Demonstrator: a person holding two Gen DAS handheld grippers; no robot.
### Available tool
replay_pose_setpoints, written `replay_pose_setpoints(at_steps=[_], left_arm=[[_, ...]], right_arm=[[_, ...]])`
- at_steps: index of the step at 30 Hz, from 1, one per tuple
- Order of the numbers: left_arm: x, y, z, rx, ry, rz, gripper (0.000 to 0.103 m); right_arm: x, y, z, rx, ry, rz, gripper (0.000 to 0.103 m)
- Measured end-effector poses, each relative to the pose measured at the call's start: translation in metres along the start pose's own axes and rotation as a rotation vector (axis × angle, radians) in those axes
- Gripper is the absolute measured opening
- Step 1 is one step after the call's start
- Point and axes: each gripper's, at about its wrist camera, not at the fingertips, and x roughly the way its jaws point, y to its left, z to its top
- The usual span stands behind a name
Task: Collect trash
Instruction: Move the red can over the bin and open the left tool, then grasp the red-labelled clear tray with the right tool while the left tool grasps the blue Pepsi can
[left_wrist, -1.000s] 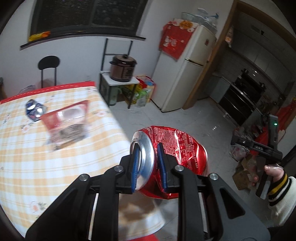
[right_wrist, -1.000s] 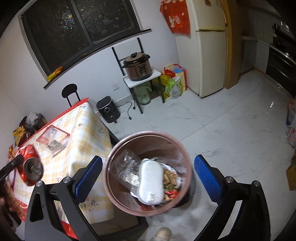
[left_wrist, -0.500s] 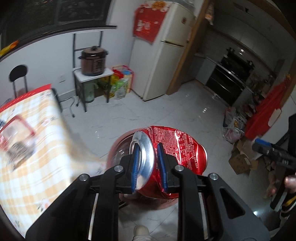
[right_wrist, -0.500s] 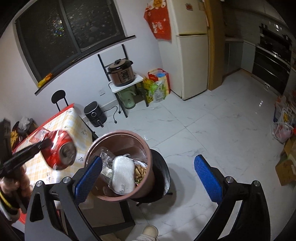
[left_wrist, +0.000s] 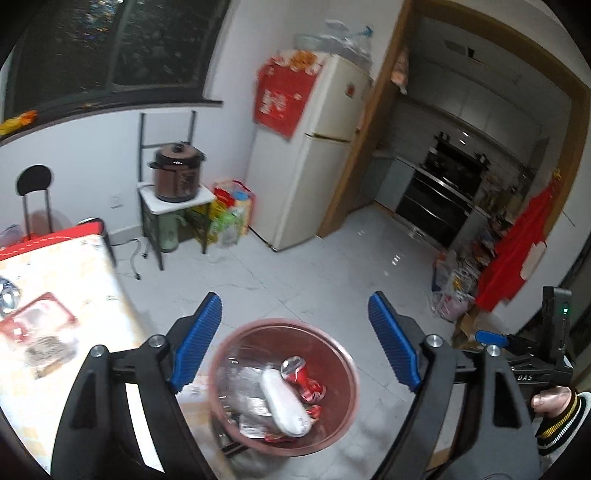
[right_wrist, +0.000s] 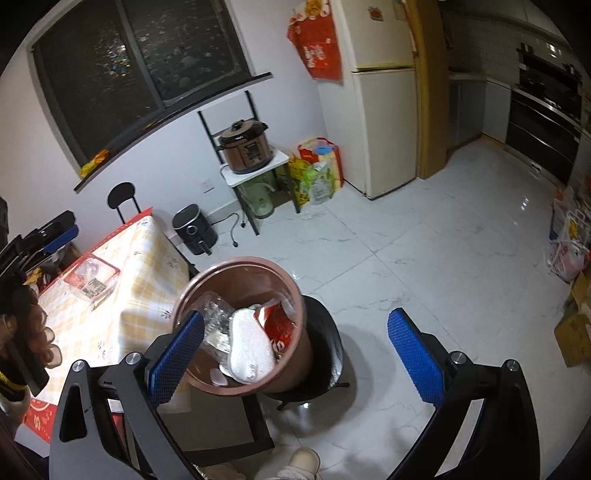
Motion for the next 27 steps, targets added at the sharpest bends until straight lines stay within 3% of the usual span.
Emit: replay_pose_setpoints(at_steps=[7,12,15,21,27], left_arm=[[-0.077,0.059,-0.002,-0.076,-0.093,0.169,0.081],[-0.149,0.112,-0.016,-0.148,-0.149,0.342,0.081],[-0.201,0.147,-0.032,-0.223,-0.185,0.475,0.081],[-0.28,0.195,-0.071,-0.363,-0.223,0.658,0.081],[-0.323,0.221,-0.11,-0.442,-0.222,0.73,0.081]], right_arm=[[0.019,0.047,0.02,-0.102,0.003,0.102,0.098],[0.039,0.093,0.028,-0.182,0.017,0.192,0.098],[0.051,0.125,0.031,-0.229,0.03,0.253,0.098],[0.074,0.195,0.029,-0.332,0.068,0.364,0.098],[0.09,0.258,0.024,-0.399,0.099,0.406,0.098]])
